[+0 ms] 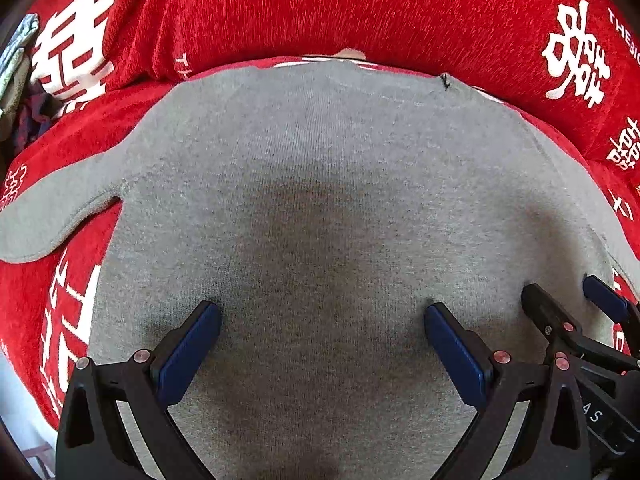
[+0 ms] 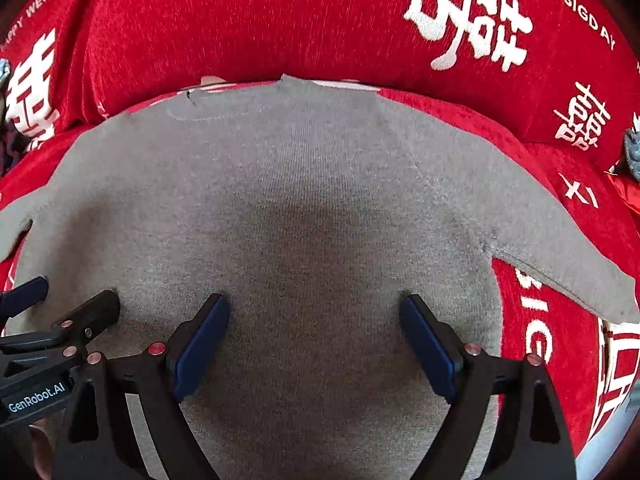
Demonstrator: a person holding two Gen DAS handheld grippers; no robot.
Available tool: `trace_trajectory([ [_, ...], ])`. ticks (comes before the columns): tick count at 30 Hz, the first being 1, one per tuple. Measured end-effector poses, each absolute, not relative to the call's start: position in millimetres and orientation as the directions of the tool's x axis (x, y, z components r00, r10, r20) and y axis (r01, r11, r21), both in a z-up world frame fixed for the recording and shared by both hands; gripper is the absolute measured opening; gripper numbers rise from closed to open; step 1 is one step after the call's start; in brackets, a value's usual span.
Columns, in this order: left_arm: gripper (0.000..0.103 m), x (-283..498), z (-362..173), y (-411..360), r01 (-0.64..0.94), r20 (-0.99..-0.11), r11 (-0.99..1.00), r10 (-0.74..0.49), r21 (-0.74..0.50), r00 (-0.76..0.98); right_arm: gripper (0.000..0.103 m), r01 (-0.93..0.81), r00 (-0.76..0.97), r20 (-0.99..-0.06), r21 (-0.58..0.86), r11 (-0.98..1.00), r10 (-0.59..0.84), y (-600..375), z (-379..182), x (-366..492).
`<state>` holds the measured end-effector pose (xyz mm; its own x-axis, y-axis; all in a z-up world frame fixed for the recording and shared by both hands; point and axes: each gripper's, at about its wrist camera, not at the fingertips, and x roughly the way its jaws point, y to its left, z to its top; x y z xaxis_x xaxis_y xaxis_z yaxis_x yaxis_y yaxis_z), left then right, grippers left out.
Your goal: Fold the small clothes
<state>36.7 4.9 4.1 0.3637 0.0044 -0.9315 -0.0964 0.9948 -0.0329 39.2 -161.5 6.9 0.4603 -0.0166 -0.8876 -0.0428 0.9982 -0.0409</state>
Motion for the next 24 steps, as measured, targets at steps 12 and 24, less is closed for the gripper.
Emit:
trace_trajectory([
  [12, 0.102, 40, 4, 5, -0.099, -0.934, 0.995, 0.011, -0.026, 0.356, 0.092, -0.055, 0.437, -0.9, -0.041, 0.998, -0.013, -164, 8, 42],
  [24, 0.102, 54, 9, -3, -0.079, -0.937, 0.997, 0.049, 0.023, 0.347, 0.093, -0.087, 0.447, -0.895, -0.046, 0.995, -0.002, -168, 18, 50],
])
